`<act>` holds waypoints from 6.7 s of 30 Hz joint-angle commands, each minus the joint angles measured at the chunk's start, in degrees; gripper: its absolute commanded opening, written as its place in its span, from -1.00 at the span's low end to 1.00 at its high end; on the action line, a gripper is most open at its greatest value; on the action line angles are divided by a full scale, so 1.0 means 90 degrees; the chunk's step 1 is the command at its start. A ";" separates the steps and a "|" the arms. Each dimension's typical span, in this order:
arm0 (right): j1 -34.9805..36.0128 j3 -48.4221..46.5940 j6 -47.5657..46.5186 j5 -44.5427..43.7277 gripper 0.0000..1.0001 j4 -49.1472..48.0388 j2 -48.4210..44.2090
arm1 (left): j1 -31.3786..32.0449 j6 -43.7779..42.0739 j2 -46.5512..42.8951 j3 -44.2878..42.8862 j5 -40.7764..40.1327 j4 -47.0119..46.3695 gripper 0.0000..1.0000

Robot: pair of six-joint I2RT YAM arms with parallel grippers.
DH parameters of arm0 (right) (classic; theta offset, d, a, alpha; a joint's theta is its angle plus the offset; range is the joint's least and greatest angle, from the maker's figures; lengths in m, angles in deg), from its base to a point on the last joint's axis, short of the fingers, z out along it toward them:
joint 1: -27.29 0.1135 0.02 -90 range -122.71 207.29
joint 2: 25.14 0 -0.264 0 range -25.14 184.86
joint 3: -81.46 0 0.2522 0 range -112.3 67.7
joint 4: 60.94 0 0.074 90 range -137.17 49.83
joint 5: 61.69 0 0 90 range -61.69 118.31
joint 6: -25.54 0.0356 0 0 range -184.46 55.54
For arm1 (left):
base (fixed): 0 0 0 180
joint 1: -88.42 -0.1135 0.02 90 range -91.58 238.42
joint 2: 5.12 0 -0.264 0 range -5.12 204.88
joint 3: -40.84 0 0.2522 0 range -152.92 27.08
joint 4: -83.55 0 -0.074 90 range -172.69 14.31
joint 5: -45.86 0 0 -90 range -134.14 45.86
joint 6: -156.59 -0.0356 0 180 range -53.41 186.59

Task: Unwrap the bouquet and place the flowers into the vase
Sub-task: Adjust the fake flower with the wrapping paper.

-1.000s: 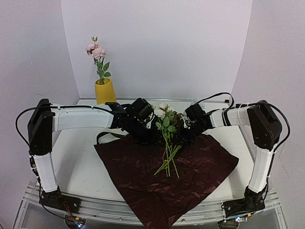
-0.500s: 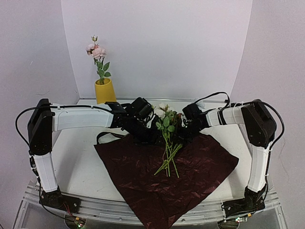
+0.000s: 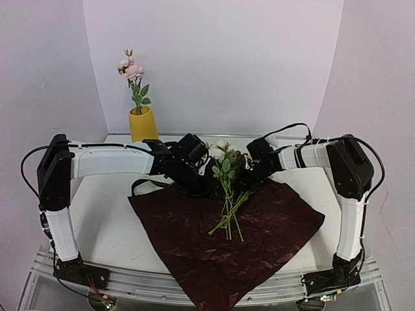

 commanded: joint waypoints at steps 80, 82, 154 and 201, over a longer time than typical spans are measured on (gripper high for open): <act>-0.0047 0.0851 -0.0470 0.0079 -0.84 -0.0626 -0.2186 | 0.0139 0.0349 0.0850 -0.0452 0.1762 0.0094 -0.97; -0.0042 0.0937 -0.0439 0.0040 -0.83 -0.0626 -0.2237 | 0.0141 0.0354 0.0828 -0.0476 0.1764 0.0101 -0.98; -0.0267 0.1630 0.0573 0.1113 0.04 0.0033 -0.2058 | 0.0812 -0.0253 0.1665 -0.3064 0.0468 0.2378 -1.00; -0.0184 0.1770 0.0981 0.1638 -0.22 -0.0148 -0.1085 | 0.0572 -0.0164 0.1306 -0.2280 -0.0921 0.2346 -0.17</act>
